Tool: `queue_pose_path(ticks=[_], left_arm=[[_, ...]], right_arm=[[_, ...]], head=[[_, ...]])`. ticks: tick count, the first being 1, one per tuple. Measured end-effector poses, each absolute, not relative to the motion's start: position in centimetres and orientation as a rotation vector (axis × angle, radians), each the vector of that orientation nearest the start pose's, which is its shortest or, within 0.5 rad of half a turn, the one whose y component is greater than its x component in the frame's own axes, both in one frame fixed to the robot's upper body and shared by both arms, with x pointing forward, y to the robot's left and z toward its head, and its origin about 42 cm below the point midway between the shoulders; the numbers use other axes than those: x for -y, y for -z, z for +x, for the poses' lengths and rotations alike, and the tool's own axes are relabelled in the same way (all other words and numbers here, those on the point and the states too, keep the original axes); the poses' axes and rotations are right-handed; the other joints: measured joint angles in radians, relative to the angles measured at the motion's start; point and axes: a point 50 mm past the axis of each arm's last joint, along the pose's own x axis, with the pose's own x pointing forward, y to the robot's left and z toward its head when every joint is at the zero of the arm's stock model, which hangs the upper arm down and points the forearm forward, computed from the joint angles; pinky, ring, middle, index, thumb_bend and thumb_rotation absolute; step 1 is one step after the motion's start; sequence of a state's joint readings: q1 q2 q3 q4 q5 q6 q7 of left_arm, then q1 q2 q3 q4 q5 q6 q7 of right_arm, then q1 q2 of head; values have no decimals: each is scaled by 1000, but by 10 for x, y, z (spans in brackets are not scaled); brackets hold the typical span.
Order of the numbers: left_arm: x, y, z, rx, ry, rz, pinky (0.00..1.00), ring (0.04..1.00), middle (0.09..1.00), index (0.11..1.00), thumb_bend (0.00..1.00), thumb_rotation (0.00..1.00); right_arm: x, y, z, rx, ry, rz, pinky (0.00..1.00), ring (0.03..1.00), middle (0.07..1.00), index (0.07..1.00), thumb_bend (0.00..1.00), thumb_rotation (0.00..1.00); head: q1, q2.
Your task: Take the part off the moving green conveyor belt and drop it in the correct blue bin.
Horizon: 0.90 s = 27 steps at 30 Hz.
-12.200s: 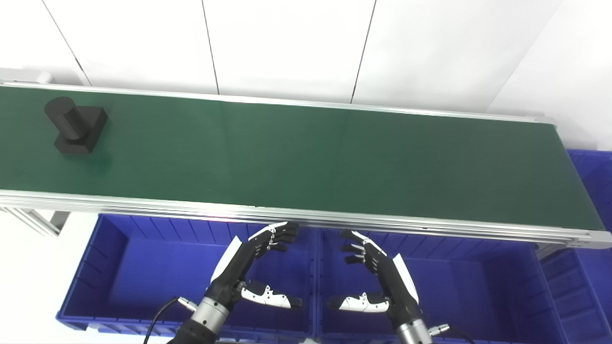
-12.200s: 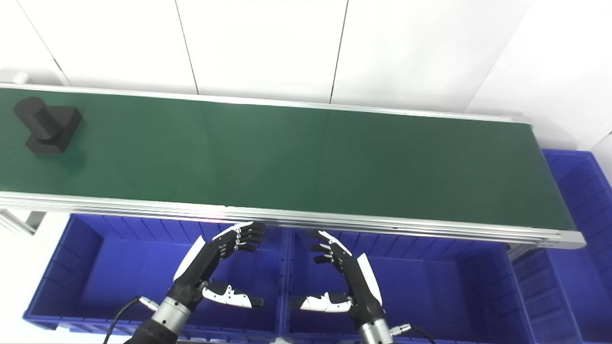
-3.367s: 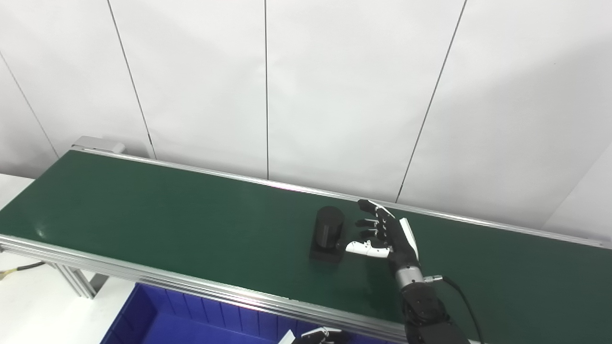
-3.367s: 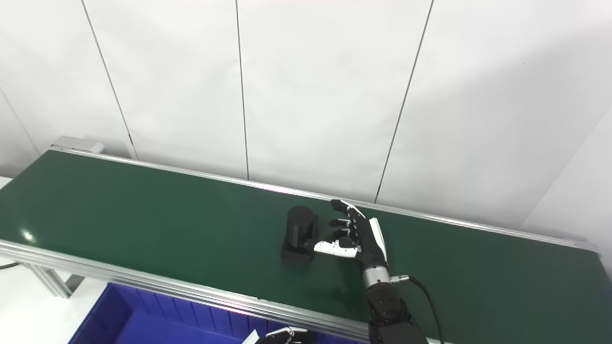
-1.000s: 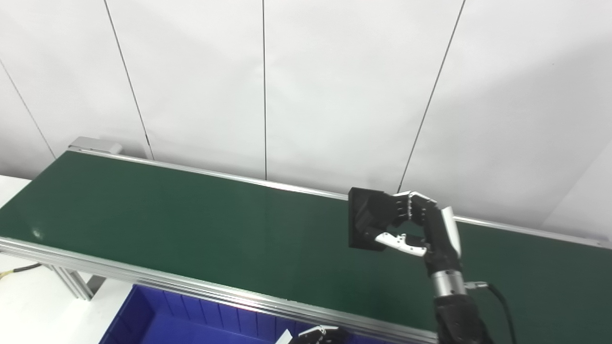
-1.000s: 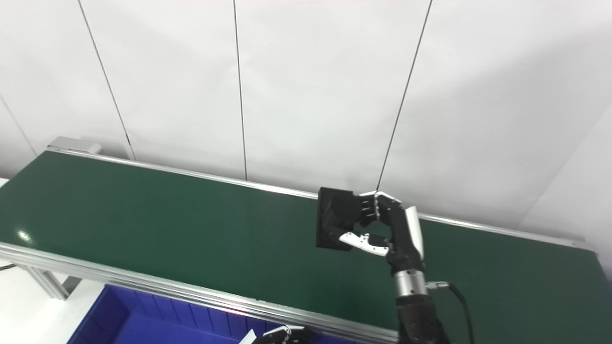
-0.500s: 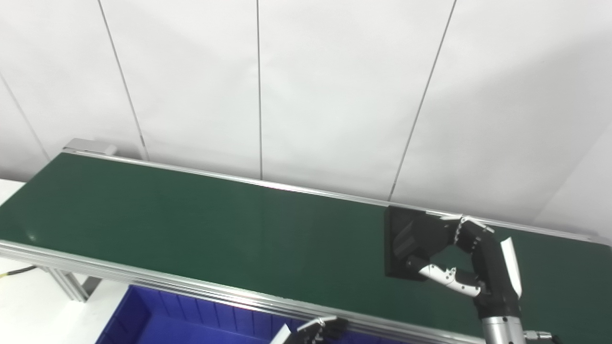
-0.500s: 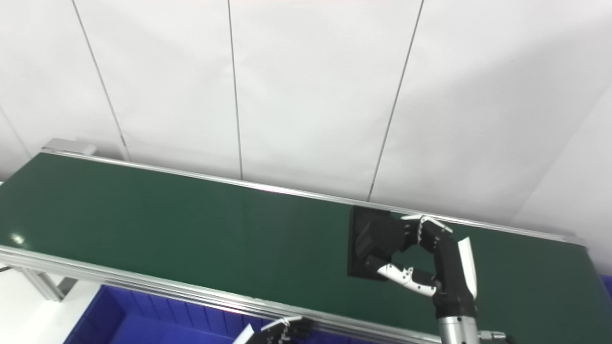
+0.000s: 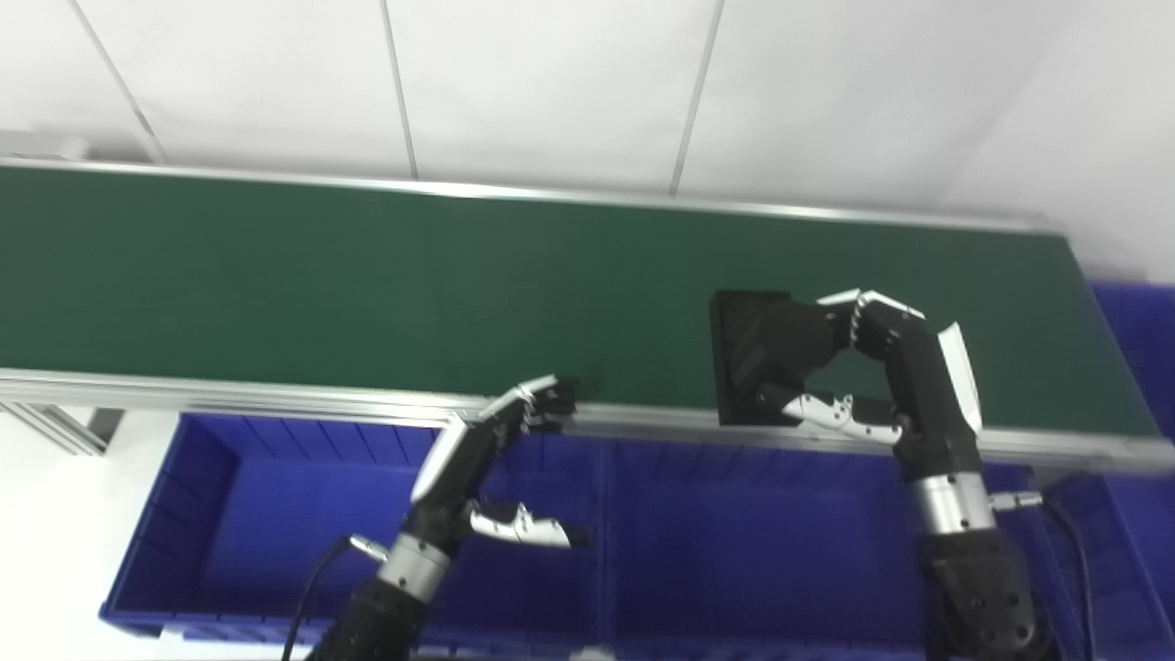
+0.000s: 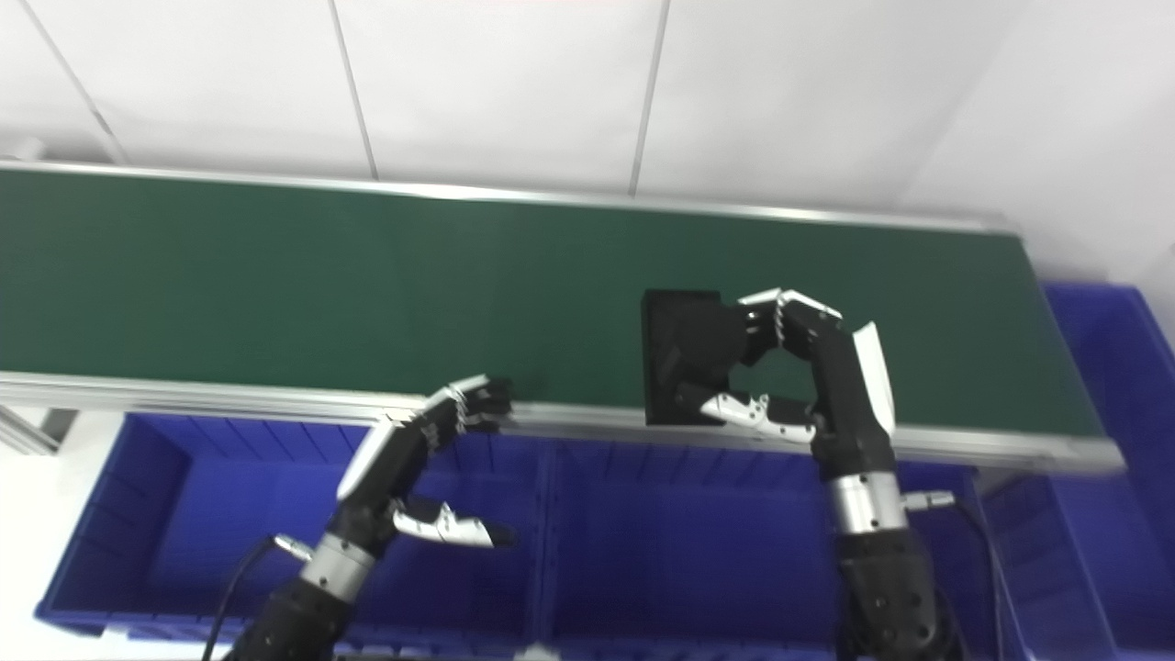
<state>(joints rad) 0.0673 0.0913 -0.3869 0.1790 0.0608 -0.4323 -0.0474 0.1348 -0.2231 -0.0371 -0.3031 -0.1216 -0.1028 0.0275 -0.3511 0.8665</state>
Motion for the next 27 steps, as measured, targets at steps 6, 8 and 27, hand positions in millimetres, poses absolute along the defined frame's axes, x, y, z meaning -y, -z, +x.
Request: queue_pose_path(ticks=[6,8,27], left_arm=[[-148,-61,234,203,451,74,729,770,800,805,955,34],[-153,-64,234,201,456,70,732,772,801,806,956,37],[-182,-79,241,196,446,81,708,760,790,810,958,44]], right_arm=[[276,-160,222,222,13,-347,351,419,477,512,520,0],[274,-159,218,193,22,-344,350,419,478,511,520,0],[257,-132,181,2,41,-341,306,406,473,516,519,0]], head=[[-111,23],[-161,31],[-282,72]])
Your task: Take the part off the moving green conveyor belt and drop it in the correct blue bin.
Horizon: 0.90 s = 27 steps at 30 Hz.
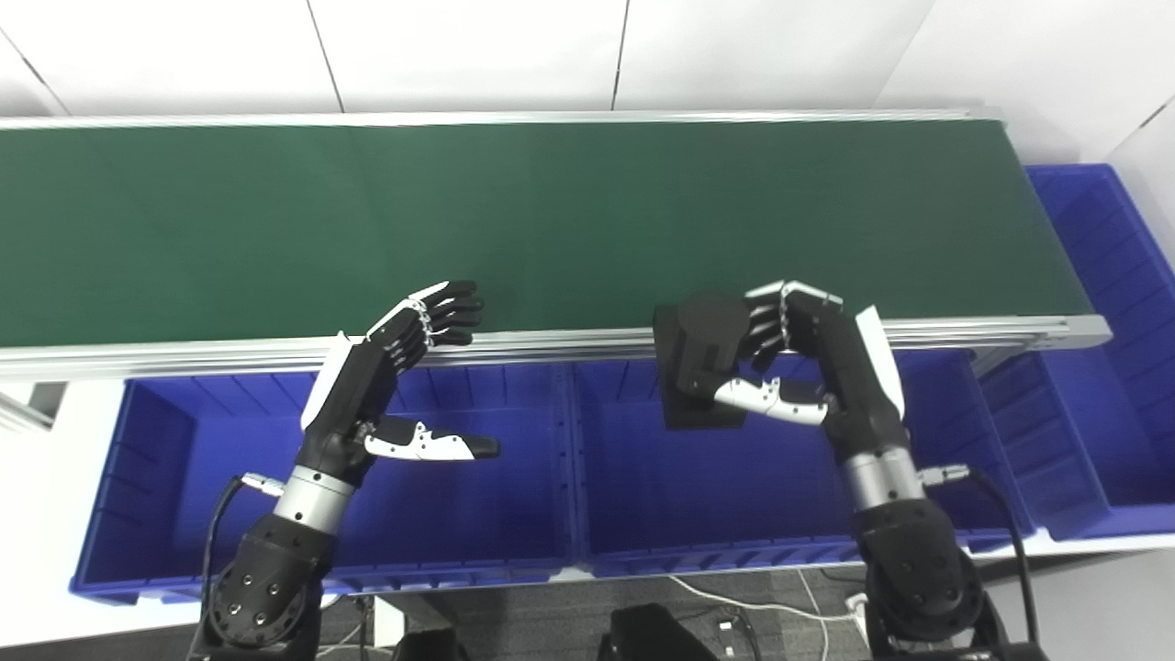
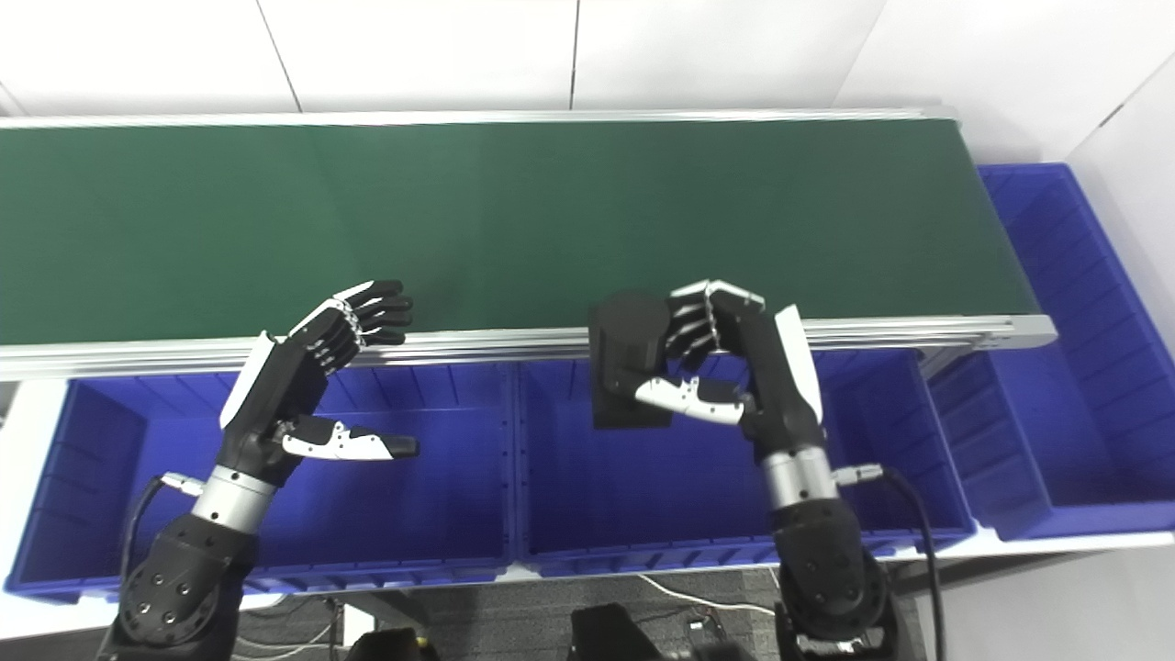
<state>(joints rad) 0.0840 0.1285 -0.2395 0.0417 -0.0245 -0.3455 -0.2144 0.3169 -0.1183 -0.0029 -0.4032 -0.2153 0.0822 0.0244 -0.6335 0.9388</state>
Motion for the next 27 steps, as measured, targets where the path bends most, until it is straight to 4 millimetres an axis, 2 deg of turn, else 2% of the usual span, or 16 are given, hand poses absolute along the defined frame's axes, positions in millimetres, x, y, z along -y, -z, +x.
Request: queue_pose_path(ticks=[10,27], left_arm=[[-185,-79,241,194,448,86,697,756,787,807,961,68],[-188,-77,238,185,442,91,703,750,785,805,970,75]], right_arm=[[272,-98,167,-79,108,-311,329,416,468,515,520,0],[282,-47,153,-174,162,-311,369,437,478,500,521,0]], head=[[-3,-12],[28,-20]])
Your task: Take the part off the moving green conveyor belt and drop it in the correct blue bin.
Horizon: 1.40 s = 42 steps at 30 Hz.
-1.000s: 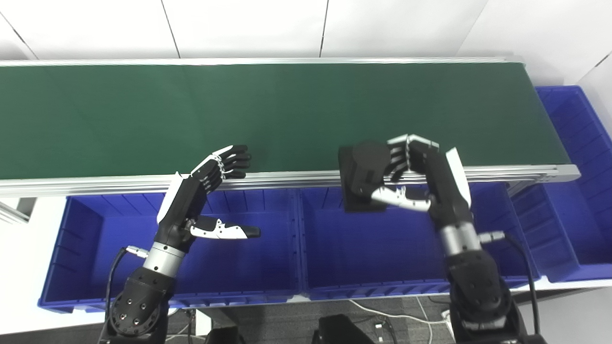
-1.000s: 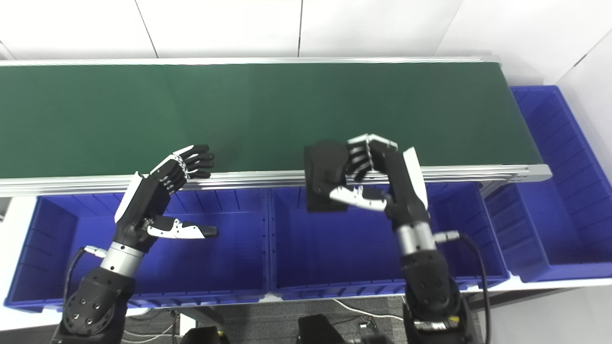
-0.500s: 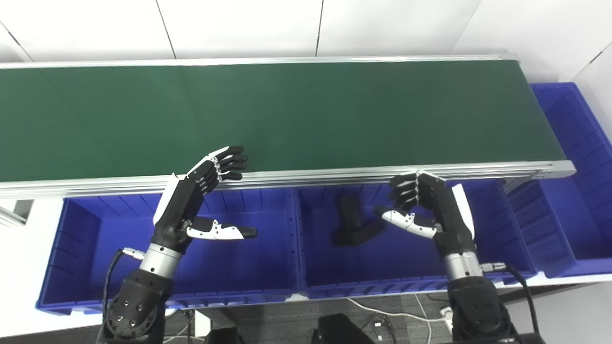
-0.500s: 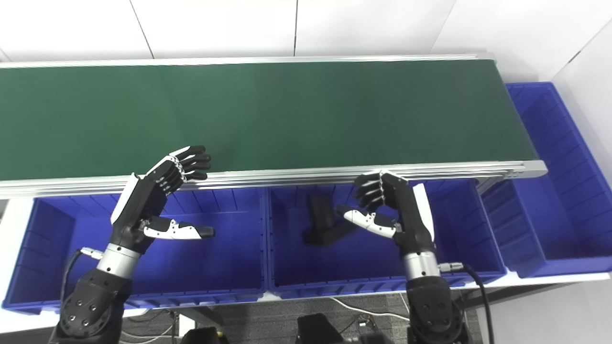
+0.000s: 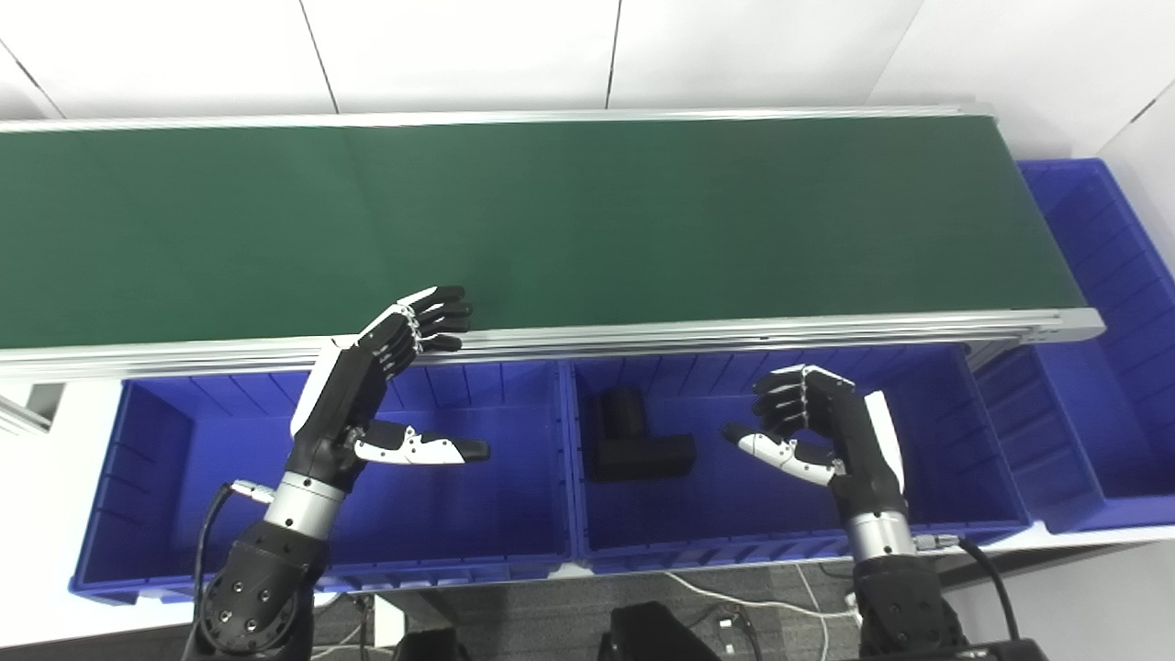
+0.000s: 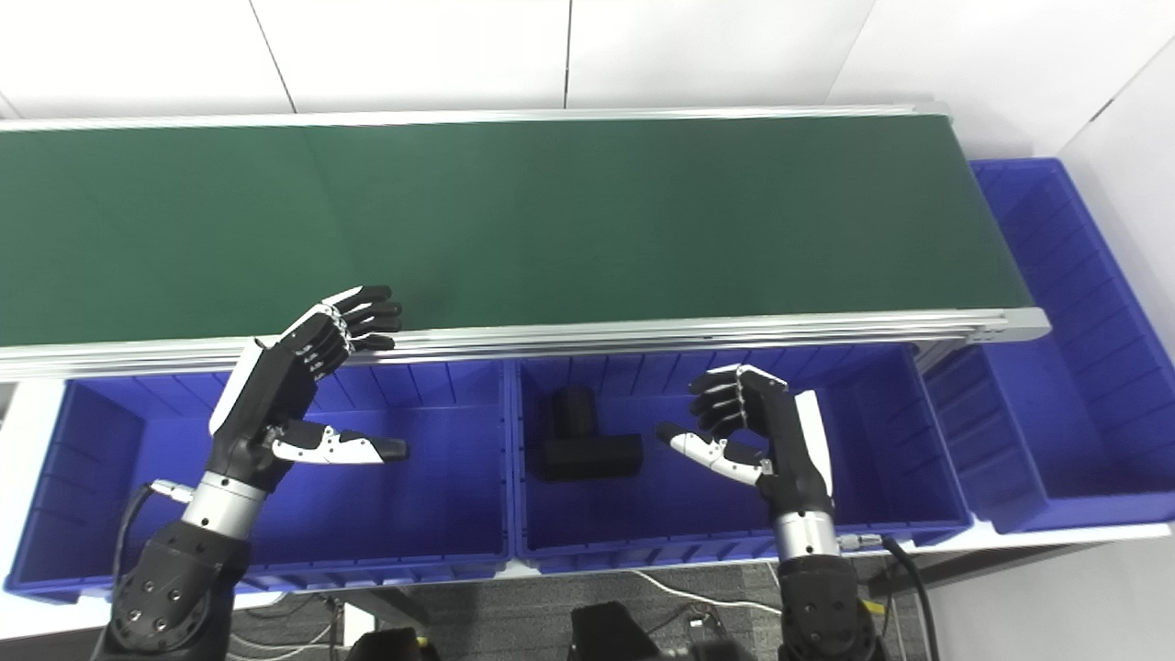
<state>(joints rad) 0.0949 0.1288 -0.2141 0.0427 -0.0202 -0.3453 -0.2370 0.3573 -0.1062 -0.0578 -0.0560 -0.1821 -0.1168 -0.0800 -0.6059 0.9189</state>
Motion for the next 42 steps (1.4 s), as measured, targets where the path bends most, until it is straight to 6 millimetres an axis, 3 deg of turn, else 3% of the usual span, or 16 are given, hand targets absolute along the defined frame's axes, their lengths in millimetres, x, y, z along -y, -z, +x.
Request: queue_pose_path(ticks=[10,11,12,14,15,17,21,23,27,29,34,36,42], left_arm=[[-188,-75,238,177,446,91,698,751,785,807,966,60],[-188,-75,238,177,446,91,700,754,787,807,965,60],[-188,-74,238,179,446,90,700,756,789,806,965,55],[-187,-73,238,181,446,88,701,757,791,806,966,50],[-187,-72,238,182,446,88,702,757,791,805,967,49],[-186,-71,237,184,448,91,711,759,792,804,968,46],[-185,-65,235,170,453,102,719,761,794,804,966,45],[-183,-62,234,167,453,95,728,766,796,805,965,43],[-174,-57,230,164,453,72,745,779,803,809,962,34],[-171,-55,229,159,457,65,751,781,804,810,968,46],[-161,-44,224,125,468,66,743,783,806,806,977,48],[-158,-41,223,117,468,72,733,785,803,808,982,50],[-153,-38,221,111,467,88,720,777,799,810,978,48]], right_arm=[[279,-44,152,-172,161,-303,360,418,507,518,518,0],[279,-45,152,-168,154,-300,386,459,549,507,520,69],[279,-45,152,-160,141,-296,441,514,604,608,787,128],[278,-47,151,-129,97,-275,553,632,728,732,966,218],[278,-48,150,-121,78,-262,591,674,765,765,983,239],[277,-52,150,-103,38,-237,713,799,860,858,999,316],[272,-63,152,-47,-51,-221,804,886,936,915,1000,372],[271,-67,153,-27,-88,-220,825,901,955,925,1000,391],[268,-80,158,19,-152,-213,839,928,978,934,1000,422],[264,-85,162,41,-178,-211,832,932,982,936,1000,431],[261,-87,172,83,-201,-199,838,934,980,945,1000,453],[260,-84,174,97,-206,-197,839,931,978,950,1000,450],[253,-68,175,80,-218,-178,825,920,985,941,1000,432]], head=[[25,-14],[26,-14],[34,-18],[52,-28],[70,-38],[86,-46],[112,-61],[171,-86],[199,-97],[268,-117],[318,-138],[365,-170],[411,-209]])
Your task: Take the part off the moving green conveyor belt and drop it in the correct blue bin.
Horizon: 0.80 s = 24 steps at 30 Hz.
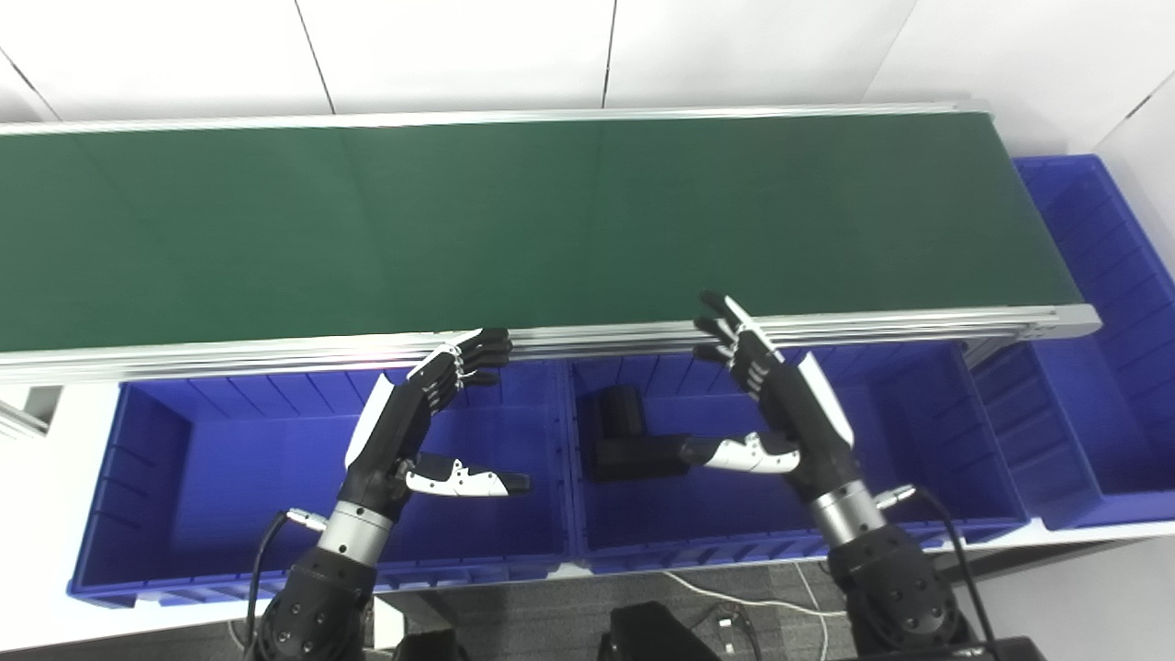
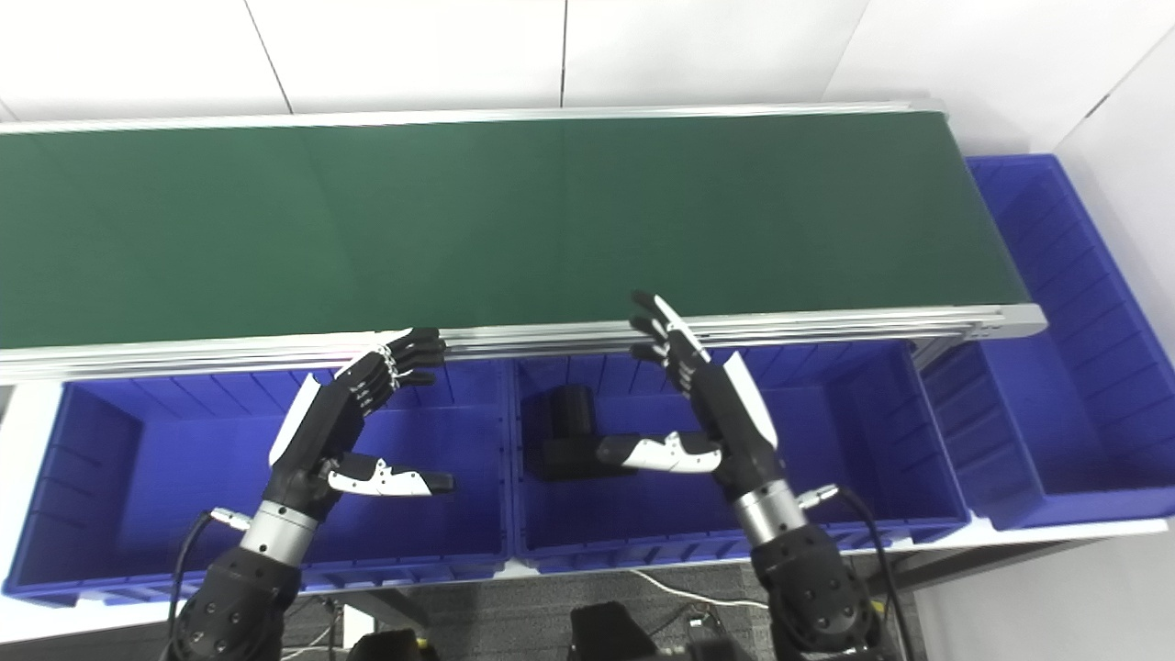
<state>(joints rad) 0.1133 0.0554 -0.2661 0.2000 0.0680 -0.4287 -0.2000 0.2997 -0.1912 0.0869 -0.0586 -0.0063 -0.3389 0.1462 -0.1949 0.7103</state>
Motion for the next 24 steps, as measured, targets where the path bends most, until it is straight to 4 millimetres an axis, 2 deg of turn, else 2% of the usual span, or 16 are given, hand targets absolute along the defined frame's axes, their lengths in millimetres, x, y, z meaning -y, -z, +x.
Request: queue_pose_path(ticks=[2,4,5,9,18,24], left_arm=[[-151,-35,220,101,468,93,711,775,797,807,981,48],[-149,-33,218,92,472,104,709,775,796,808,980,47],[-148,-32,217,90,470,104,707,774,796,809,979,51],[-145,-29,215,81,481,112,711,773,796,809,976,30],[-151,-20,212,48,472,132,712,765,789,801,972,31],[-151,-17,210,40,478,142,720,767,792,804,976,43]], right_arm=[[251,-62,176,78,-224,-173,808,901,978,921,1000,419],[249,-59,177,83,-232,-171,796,891,973,913,1000,409],[248,-57,177,87,-238,-170,789,887,972,910,1000,407],[240,-55,182,105,-258,-187,760,880,965,898,1000,424],[227,-45,182,81,-255,-212,755,881,957,880,1000,428],[221,-42,183,77,-253,-208,760,878,950,872,1000,444]], head=[[15,-20],[15,-20],[18,-37],[22,-48],[37,-89],[35,-86]])
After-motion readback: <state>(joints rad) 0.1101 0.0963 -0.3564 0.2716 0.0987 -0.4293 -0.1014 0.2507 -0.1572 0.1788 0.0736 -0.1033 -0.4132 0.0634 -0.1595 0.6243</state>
